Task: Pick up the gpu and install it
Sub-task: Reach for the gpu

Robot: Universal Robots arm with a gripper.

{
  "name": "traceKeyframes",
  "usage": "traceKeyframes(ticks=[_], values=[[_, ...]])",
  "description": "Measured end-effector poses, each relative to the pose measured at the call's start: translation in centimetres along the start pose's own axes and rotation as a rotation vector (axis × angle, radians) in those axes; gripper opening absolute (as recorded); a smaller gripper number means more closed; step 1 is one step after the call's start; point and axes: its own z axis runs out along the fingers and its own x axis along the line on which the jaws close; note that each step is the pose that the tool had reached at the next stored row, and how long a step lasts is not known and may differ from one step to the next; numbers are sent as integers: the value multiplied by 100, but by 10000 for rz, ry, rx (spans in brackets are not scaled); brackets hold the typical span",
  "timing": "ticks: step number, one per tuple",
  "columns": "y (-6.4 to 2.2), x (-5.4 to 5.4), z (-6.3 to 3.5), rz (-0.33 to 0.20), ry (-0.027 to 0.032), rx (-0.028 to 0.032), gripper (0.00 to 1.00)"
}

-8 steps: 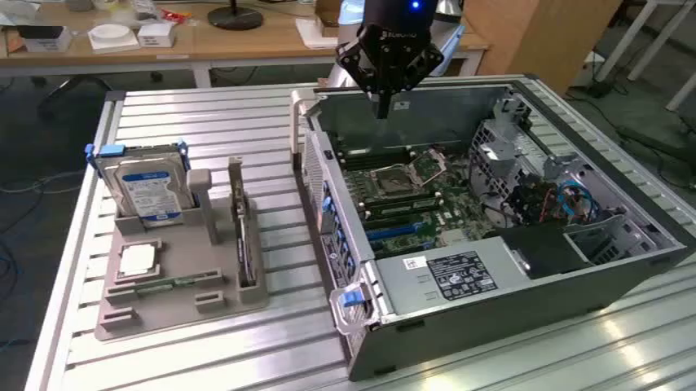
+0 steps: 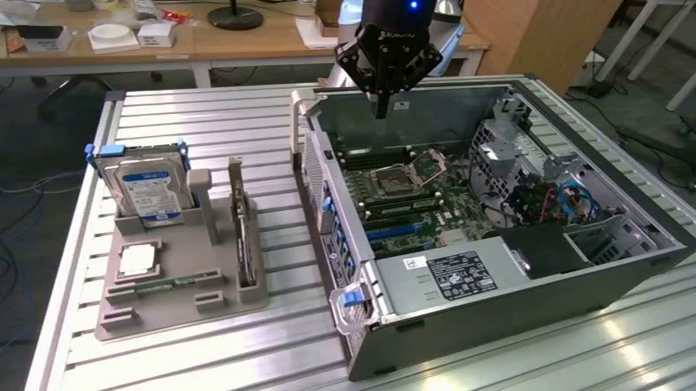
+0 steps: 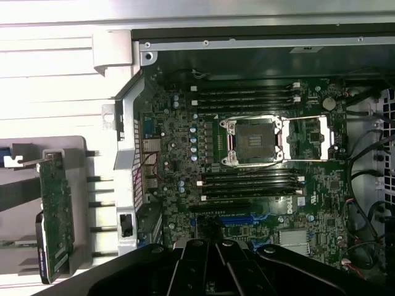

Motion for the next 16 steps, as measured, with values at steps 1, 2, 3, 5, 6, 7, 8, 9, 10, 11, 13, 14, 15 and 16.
traceKeyframes(ticks=[1,2,3,5,6,7,8,9,10,11,13,14,15,16], values=[[-1,9,-1,0,1,1,10],[-1,16,0,1,0,0,10],[-1,22,0,0,0,0,10],[-2,32,-1,0,1,0,10],[-2,38,-1,0,0,0,10],[-2,41,-1,0,0,0,10],[-3,43,-1,0,0,0,10],[-3,46,-1,-1,0,0,10],[-3,49,-1,0,0,0,10],[-4,53,-1,0,0,0,10],[-5,63,-1,0,0,-1,10],[-5,68,-2,-1,0,0,10],[-5,74,-2,0,0,0,10],[-6,79,-2,-1,0,-1,10]])
